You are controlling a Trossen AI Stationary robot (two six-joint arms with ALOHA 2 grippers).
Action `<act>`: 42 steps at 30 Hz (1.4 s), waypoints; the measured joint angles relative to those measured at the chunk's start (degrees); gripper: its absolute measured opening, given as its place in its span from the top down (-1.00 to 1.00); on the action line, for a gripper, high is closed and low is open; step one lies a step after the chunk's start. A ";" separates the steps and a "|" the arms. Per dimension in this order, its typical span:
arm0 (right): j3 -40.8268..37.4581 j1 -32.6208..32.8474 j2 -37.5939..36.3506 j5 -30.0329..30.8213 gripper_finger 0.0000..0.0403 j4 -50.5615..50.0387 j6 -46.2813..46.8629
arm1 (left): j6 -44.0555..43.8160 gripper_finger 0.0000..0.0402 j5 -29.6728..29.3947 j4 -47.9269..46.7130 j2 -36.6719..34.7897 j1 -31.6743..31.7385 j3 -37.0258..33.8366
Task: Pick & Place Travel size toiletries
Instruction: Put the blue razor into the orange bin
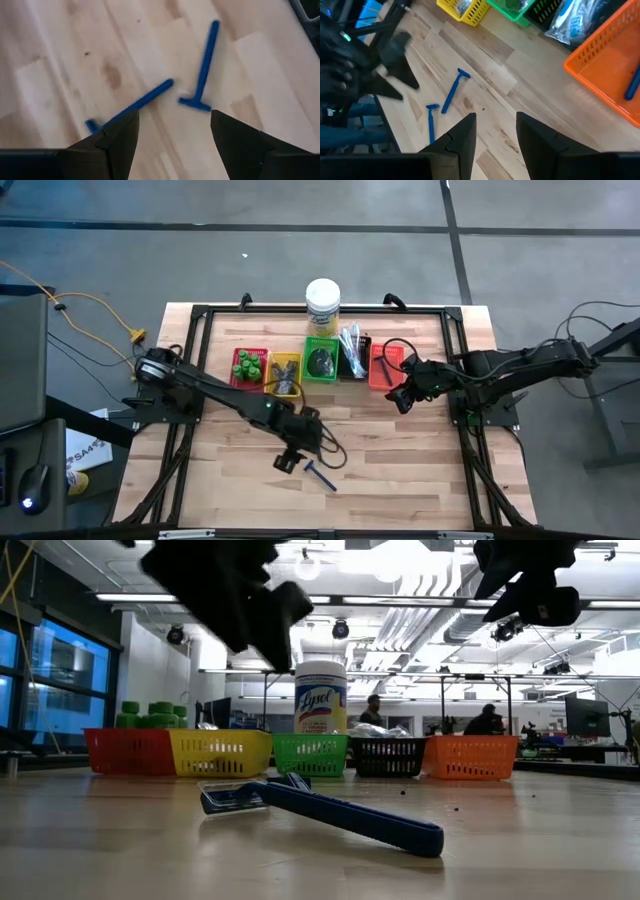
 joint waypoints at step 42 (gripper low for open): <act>0.02 -0.02 0.70 1.25 0.35 1.24 0.37 | 5.84 -0.19 -3.65 11.60 13.40 -5.86 0.22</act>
